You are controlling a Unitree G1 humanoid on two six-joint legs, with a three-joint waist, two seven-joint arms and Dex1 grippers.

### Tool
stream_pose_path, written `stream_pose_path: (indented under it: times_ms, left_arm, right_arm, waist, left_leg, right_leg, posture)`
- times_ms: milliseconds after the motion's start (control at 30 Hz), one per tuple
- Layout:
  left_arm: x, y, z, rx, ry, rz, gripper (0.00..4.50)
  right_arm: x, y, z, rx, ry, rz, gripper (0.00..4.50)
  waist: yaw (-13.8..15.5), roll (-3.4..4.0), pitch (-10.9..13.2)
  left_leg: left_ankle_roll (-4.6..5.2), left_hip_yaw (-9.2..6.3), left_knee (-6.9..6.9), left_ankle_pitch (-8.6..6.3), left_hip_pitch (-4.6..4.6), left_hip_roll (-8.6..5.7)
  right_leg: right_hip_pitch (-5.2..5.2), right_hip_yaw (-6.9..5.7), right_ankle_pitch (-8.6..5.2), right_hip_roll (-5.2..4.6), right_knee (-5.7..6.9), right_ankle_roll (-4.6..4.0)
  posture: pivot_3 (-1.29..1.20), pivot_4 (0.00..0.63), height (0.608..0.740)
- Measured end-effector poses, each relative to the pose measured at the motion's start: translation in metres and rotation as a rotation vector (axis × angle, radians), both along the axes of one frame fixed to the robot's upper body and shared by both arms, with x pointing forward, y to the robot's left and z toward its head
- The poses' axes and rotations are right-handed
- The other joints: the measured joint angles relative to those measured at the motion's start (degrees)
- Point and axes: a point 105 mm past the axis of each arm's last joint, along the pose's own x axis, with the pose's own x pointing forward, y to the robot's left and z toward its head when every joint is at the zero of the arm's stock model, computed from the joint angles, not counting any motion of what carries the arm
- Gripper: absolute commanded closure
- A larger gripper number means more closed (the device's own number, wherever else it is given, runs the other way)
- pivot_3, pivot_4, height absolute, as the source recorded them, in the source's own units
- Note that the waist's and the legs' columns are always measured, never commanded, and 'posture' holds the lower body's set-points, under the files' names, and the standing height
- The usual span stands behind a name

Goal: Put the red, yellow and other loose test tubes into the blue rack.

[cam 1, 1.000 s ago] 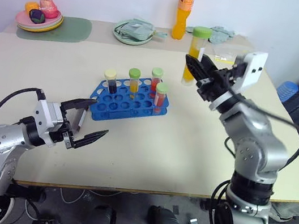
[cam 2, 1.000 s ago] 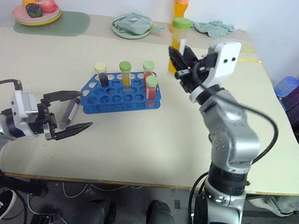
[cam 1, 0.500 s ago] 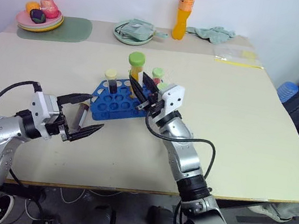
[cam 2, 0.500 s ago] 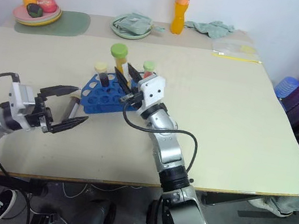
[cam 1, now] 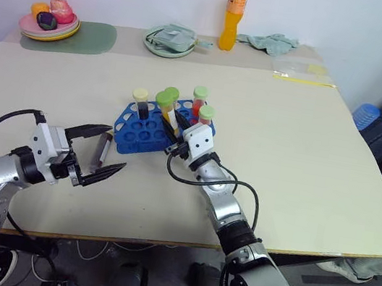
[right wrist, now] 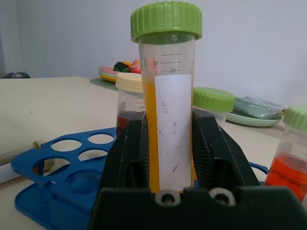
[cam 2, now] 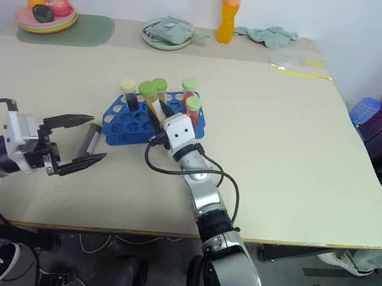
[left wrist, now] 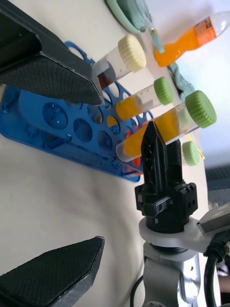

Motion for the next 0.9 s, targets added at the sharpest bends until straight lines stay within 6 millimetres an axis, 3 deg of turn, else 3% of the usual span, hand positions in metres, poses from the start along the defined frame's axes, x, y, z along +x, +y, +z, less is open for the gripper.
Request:
stream_pose_path:
  times_ms: [400, 633, 667, 767, 900]
  left_arm:
    - [-0.005, 0.001, 0.000, 0.011, 0.011, 0.017, 0.00]
    - [-0.005, 0.002, 0.000, 0.008, 0.010, 0.024, 0.00]
    - [-0.005, 0.002, 0.000, 0.008, 0.010, 0.024, 0.00]
    - [-0.005, 0.002, 0.001, 0.013, 0.009, 0.021, 0.00]
    - [-0.004, 0.003, 0.002, 0.027, 0.017, 0.013, 0.00]
  right_arm:
    - [0.009, -0.003, -0.009, 0.055, 0.113, -0.016, 3.76]
    - [0.014, -0.016, -0.010, 0.179, 0.218, 0.018, 0.27]
    - [0.011, -0.015, -0.008, 0.180, 0.207, 0.028, 0.02]
    - [-0.003, -0.017, 0.000, 0.165, 0.168, 0.075, 0.02]
    - [-0.030, -0.048, -0.004, 0.081, 0.170, 0.149, 0.02]
  waist:
    - [-0.02, 0.00, 0.00]
    - [0.02, 0.01, 0.00]
    - [0.02, 0.01, 0.00]
    - [0.07, 0.01, 0.00]
    - [0.63, -0.01, 0.00]
  left_leg:
    - [0.00, 0.00, 0.00, 0.00, 0.01, 0.02]
    - [0.00, 0.00, 0.00, 0.00, 0.00, 0.02]
    - [0.00, 0.00, -0.01, 0.00, 0.00, 0.02]
    - [0.00, 0.00, -0.02, 0.00, -0.02, 0.02]
    - [0.01, -0.02, 0.01, 0.00, -0.01, -0.07]
  right_leg:
    - [0.01, 0.00, 0.00, 0.00, 0.01, 0.00]
    - [0.01, 0.00, 0.00, -0.02, 0.00, 0.00]
    - [0.00, 0.00, 0.00, -0.01, 0.00, 0.00]
    - [0.00, 0.00, 0.00, -0.02, 0.00, 0.00]
    - [0.09, -0.03, 0.00, -0.13, -0.07, 0.01]
  posture:
    - [0.00, 0.150, 0.740]
    - [0.00, 0.150, 0.740]
    - [0.00, 0.150, 0.740]
    - [0.00, 0.150, 0.740]
    - [0.00, 0.150, 0.740]
